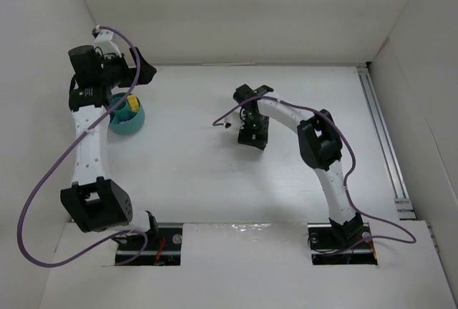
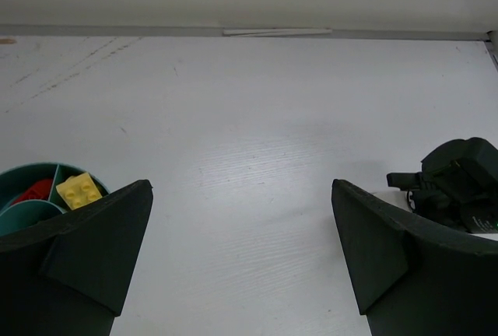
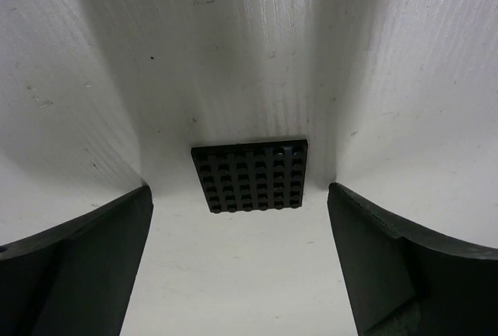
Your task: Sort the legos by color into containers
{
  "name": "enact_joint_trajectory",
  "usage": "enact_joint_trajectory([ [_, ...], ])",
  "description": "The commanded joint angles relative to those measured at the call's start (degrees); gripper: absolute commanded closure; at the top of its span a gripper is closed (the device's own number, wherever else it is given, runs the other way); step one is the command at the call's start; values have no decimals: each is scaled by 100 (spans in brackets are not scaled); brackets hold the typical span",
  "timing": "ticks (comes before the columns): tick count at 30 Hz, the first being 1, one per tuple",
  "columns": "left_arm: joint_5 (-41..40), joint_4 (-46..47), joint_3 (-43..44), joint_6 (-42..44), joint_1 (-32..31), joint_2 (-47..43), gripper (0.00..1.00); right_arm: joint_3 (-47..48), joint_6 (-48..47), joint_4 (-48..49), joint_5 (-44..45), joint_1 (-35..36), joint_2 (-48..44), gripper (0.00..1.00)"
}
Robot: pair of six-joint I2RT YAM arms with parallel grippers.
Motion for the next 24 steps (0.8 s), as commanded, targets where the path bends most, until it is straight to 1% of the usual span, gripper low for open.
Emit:
enact_joint_trajectory([
  [1, 96, 260, -53, 28, 34, -222, 0, 167, 47, 255, 251, 33, 81, 3],
  [3, 96, 260, -53, 28, 34, -170, 0, 167, -6, 132, 251, 33, 143, 7],
  [4, 96, 260, -53, -24, 34, -169, 0, 167, -6, 80, 198, 33, 196, 13],
  [6, 96, 260, -53, -25, 34, -169, 0, 167, -67, -26, 137, 33, 196, 17],
  [7, 96, 312, -53, -25, 34, -169, 0, 167, -120, -96, 136, 33, 257, 23],
  [10, 96, 313, -53, -78, 34, -116, 0, 115, -182, -97, 84, 33, 310, 29],
  [11, 96, 313, -53, -78, 34, -116, 0, 115, -182, -97, 84, 33, 380, 35],
  [12, 96, 313, -53, -78, 34, -116, 0, 115, -182, -97, 84, 33, 442, 38],
  [17, 44, 313, -53, -78, 34, -64, 0, 115, -68, -44, 84, -20, 565, 48],
  [18, 43, 313, -53, -78, 34, -64, 0, 62, -67, -44, 84, -20, 565, 52],
  [21, -10, 374, -263, -322, 34, -169, 0, 140, 64, -44, -74, -72, 513, 55],
  [22, -10, 374, -342, -541, 226, -169, 0, 219, 151, 17, -144, -73, 347, 56],
  [24, 716, 505, -614, -1007, 481, -169, 0, 377, 231, 18, -476, -73, 162, 56],
])
